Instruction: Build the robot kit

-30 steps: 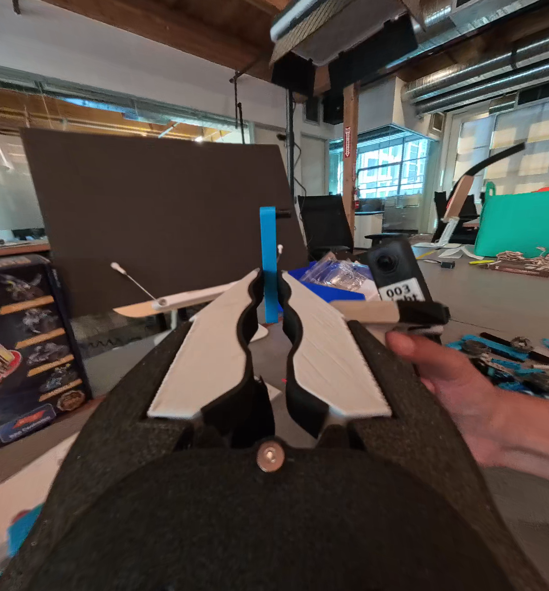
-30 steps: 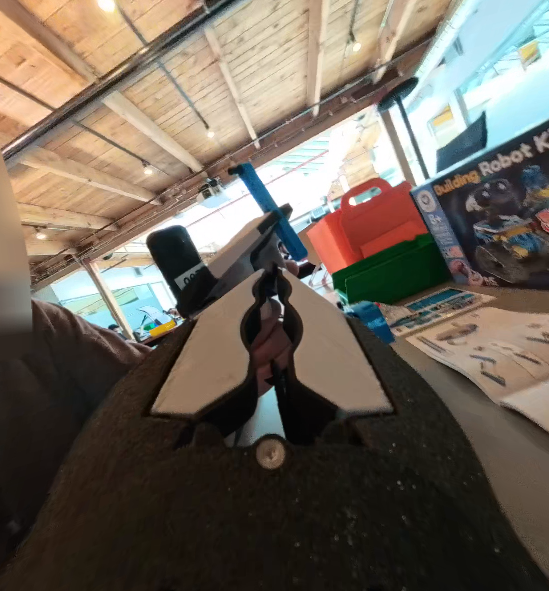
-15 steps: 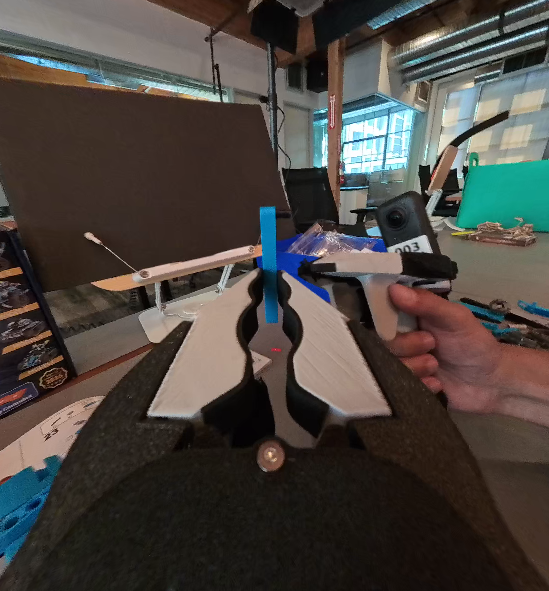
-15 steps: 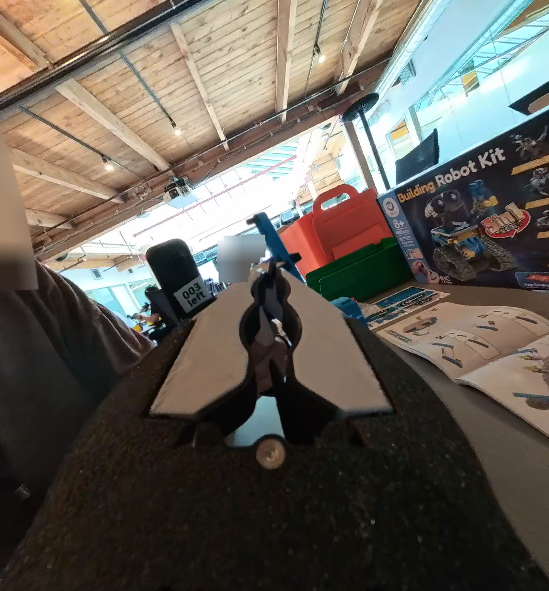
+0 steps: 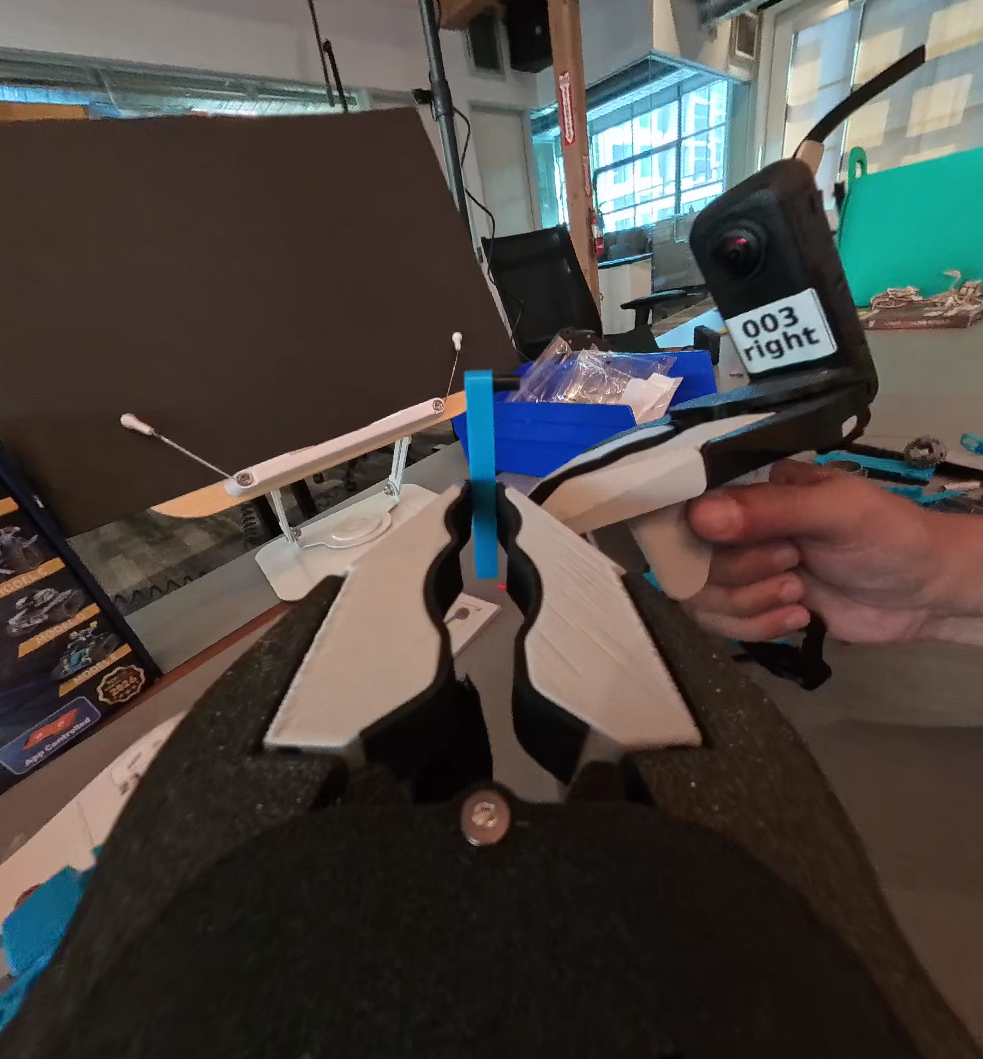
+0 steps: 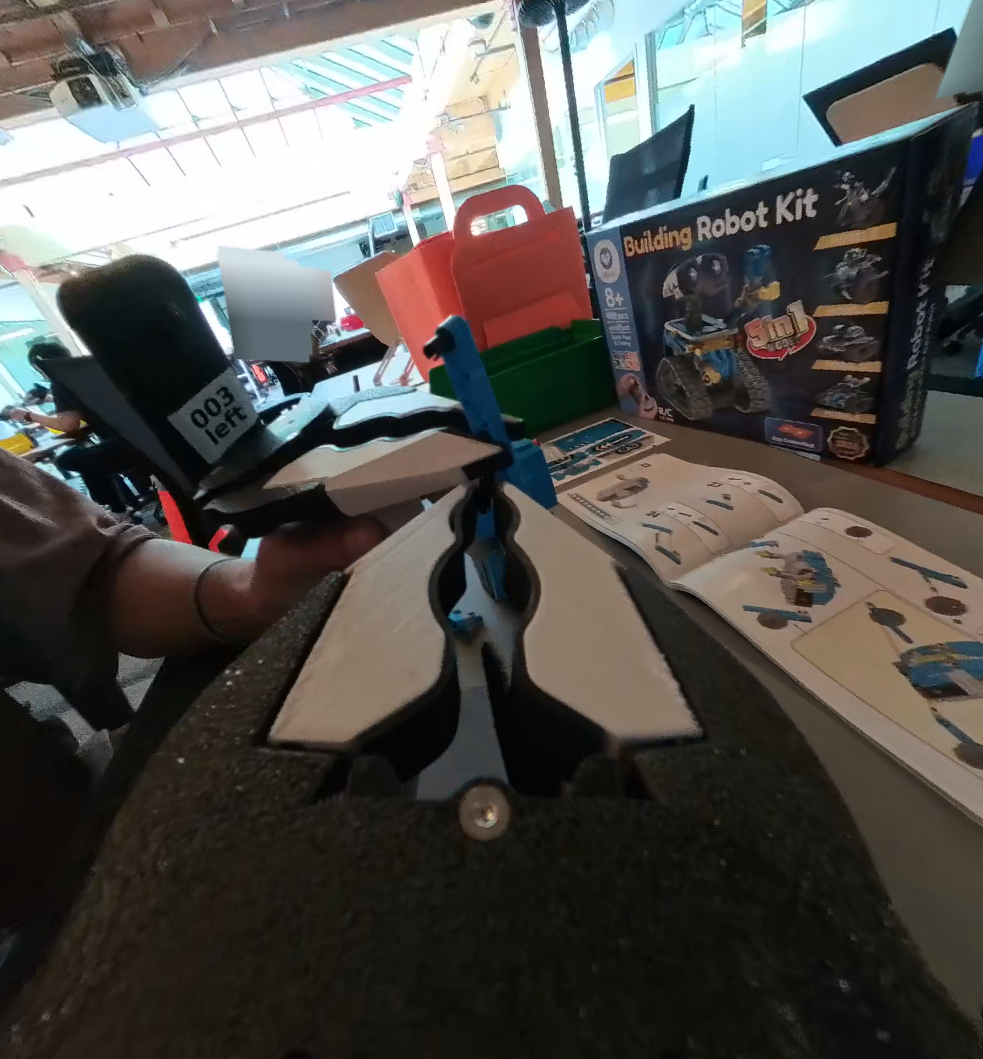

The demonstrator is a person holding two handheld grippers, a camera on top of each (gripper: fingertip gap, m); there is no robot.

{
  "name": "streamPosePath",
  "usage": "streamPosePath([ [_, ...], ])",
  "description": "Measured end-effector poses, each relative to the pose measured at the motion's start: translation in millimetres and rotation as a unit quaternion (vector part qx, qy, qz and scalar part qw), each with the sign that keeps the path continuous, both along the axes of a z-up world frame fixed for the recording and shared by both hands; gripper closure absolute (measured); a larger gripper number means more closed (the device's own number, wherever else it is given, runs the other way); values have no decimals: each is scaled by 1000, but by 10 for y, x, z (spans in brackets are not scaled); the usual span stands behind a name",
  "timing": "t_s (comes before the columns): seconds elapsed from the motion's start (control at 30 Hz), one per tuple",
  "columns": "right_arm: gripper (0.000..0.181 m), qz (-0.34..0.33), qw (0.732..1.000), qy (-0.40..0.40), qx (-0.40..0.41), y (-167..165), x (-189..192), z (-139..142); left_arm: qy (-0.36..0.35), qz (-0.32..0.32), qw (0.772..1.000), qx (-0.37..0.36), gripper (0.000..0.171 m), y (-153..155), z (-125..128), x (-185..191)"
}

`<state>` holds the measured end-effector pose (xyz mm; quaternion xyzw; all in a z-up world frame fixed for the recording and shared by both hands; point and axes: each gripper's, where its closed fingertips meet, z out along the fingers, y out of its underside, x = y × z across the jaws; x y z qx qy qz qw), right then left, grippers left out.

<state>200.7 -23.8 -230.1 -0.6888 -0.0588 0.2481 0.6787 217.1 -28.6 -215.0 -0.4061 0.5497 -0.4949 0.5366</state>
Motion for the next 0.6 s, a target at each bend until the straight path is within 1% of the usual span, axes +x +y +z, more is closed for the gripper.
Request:
streamPosePath([
  [0.07,177,0,1000,-5,3,-7,-2,17,1,-8,1000,2,164,-14,8,-1],
  [0.13,177,-1,1000,-22,-2,-20,8,-15,15,-25,999,-18,164,-34,-26,17],
  [0.2,177,6,1000,-21,-5,-32,17,-28,29,-44,998,-37,165,-34,-42,23],
  [0.27,176,1,1000,-27,2,-26,30,-19,38,-49,997,-54,165,2,-31,14],
  [0.3,177,-6,999,-37,8,-27,39,-8,38,-44,997,-58,165,30,-14,7],
  [0.4,177,-29,997,-75,23,-37,85,0,23,-5,999,-47,165,177,60,-23],
  [0.43,177,-32,996,-81,29,-45,88,11,23,-3,999,-43,164,185,71,-28],
  [0.5,177,-36,994,-95,40,-53,85,33,25,-27,999,-40,165,111,73,-36],
  [0.57,177,-42,990,-122,49,-54,63,33,47,-71,996,-39,164,-30,16,-33],
  [0.6,176,-47,988,-139,48,-49,55,20,55,-82,994,-44,165,-58,-1,-33],
])
